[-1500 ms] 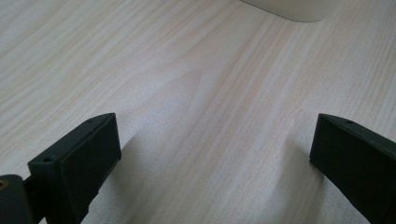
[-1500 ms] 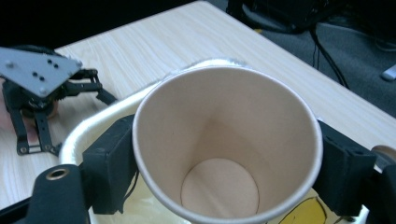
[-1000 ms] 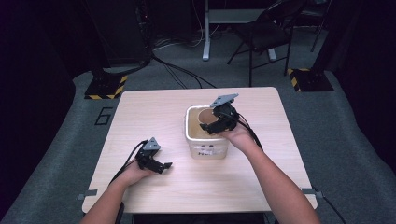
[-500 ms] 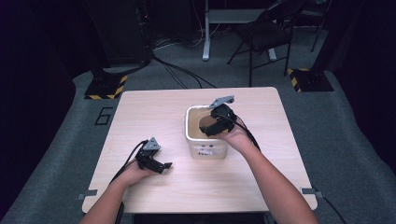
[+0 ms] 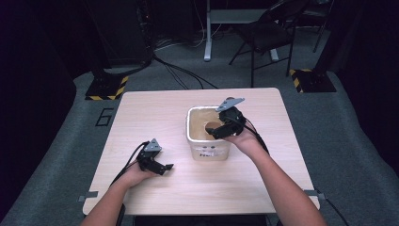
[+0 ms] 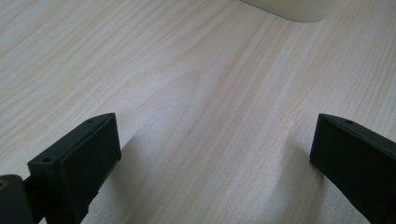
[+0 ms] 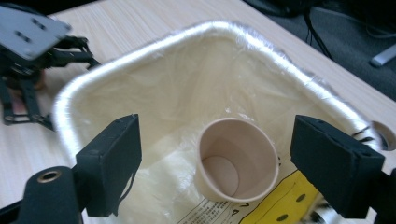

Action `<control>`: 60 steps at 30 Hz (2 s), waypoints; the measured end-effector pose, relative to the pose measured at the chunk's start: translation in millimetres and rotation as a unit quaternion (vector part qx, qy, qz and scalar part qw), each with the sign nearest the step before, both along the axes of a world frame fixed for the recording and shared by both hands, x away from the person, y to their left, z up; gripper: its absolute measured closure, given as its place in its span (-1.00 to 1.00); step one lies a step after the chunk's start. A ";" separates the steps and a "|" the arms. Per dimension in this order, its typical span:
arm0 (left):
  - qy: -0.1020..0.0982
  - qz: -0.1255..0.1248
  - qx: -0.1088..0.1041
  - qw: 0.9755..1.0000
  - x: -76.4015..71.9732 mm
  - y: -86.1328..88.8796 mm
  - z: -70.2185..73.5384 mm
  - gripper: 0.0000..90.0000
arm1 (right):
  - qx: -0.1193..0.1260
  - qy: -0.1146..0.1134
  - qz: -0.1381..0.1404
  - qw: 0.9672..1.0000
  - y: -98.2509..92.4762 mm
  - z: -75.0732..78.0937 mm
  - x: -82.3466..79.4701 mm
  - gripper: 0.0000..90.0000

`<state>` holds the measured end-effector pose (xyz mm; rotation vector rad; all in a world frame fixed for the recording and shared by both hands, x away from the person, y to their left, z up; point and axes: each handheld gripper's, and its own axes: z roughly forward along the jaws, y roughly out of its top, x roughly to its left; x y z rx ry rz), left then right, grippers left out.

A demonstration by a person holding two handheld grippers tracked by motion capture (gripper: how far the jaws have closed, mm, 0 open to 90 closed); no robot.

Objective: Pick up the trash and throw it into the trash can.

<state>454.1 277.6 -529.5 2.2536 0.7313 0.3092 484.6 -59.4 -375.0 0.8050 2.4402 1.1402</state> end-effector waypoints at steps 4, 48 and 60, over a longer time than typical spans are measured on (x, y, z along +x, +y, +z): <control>0.000 0.000 0.000 1.000 0.0 0.0 0.0 -0.96 | 0.019 -0.011 0.007 1.000 -9.7 8.7 -12.0 -0.62; 0.000 0.000 0.000 1.000 -0.1 0.0 0.0 -0.96 | 0.049 -0.014 0.050 0.997 -53.2 -10.6 -75.2 -0.44; 0.000 0.000 0.000 1.000 -0.1 -0.1 0.0 -0.96 | 0.029 -0.005 0.028 0.999 -55.9 -44.9 -78.1 -0.47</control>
